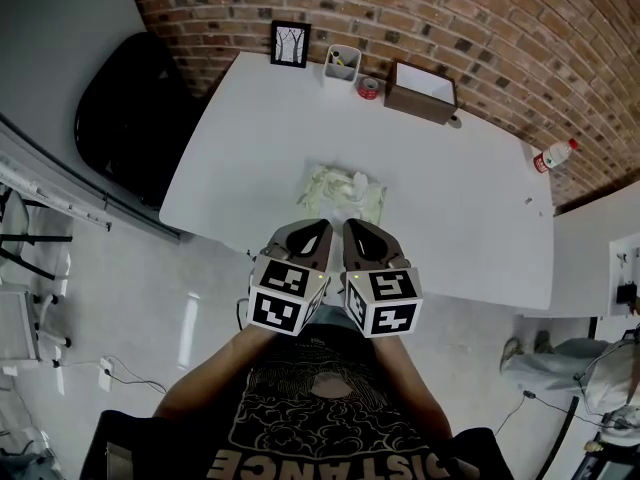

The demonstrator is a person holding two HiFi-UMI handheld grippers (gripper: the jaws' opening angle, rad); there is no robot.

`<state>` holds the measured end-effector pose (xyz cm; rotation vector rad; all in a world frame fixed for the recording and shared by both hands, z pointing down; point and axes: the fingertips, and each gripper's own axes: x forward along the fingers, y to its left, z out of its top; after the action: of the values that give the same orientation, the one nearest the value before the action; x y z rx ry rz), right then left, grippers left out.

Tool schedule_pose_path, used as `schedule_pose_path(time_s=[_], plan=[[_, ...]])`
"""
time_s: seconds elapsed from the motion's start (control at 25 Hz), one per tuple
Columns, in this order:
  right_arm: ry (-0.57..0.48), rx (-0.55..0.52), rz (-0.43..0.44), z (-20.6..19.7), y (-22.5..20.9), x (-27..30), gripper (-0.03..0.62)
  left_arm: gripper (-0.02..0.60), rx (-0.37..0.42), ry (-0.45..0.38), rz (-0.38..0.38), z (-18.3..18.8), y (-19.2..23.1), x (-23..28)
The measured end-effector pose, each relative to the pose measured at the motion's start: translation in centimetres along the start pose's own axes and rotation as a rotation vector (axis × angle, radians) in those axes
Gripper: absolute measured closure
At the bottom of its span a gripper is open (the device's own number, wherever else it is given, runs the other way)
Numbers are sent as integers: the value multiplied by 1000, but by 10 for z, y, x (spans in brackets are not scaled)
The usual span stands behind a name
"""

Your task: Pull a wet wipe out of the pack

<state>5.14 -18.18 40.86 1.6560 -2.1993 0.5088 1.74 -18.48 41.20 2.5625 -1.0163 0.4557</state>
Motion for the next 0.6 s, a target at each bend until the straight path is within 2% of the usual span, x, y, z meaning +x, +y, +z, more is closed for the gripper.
schedule_pose_path(time_s=[0.6], plan=[[-37,-25,-33,-13,24,-40,579,570,10,-22,8,-14,-23,-32]])
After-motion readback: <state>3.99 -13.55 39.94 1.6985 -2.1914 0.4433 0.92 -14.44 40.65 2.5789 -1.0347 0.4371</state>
